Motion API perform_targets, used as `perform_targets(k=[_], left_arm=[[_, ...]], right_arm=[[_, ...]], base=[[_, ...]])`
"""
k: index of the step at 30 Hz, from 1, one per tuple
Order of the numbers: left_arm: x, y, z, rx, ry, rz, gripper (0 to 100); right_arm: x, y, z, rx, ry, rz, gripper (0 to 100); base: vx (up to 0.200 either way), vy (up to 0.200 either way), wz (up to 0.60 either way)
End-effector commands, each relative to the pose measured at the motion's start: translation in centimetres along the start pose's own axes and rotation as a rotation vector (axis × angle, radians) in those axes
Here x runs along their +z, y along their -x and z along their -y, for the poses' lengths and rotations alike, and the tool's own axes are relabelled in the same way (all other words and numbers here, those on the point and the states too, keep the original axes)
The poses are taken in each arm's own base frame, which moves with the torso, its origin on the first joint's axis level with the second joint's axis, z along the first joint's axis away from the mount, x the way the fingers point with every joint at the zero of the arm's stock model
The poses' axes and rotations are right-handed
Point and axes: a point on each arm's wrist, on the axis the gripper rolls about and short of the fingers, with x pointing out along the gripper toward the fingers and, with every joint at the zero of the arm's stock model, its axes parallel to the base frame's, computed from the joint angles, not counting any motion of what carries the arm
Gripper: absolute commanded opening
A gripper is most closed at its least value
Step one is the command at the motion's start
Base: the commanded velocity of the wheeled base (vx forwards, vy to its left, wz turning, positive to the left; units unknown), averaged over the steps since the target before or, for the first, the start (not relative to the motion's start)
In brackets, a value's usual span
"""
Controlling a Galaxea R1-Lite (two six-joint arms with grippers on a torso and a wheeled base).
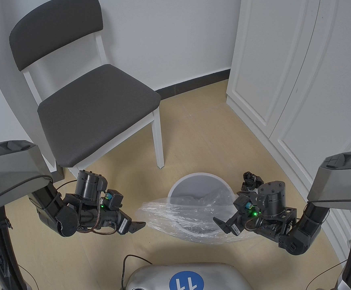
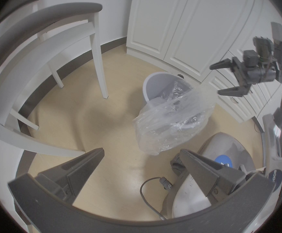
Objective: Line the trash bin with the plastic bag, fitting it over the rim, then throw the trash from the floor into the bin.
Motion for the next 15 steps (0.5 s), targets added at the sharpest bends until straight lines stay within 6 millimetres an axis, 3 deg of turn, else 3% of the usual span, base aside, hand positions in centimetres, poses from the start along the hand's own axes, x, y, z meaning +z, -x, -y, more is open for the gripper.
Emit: perform_targets(k=[1, 15], left_arm=[[0.2, 2.1, 0.6, 0.002, -0.058, 0.019, 100], [1.4, 4.1, 0.7, 0.023, -0.079, 0.084, 100]], right_arm=[[-1.2, -2.9, -1.0, -0.009, 0.08, -0.086, 100], [-2.2, -4.0, -1.8, 0.02, 0.148, -0.153, 100]], base=[[0.0, 0.0, 0.0], [0.0, 0.0, 0.0]])
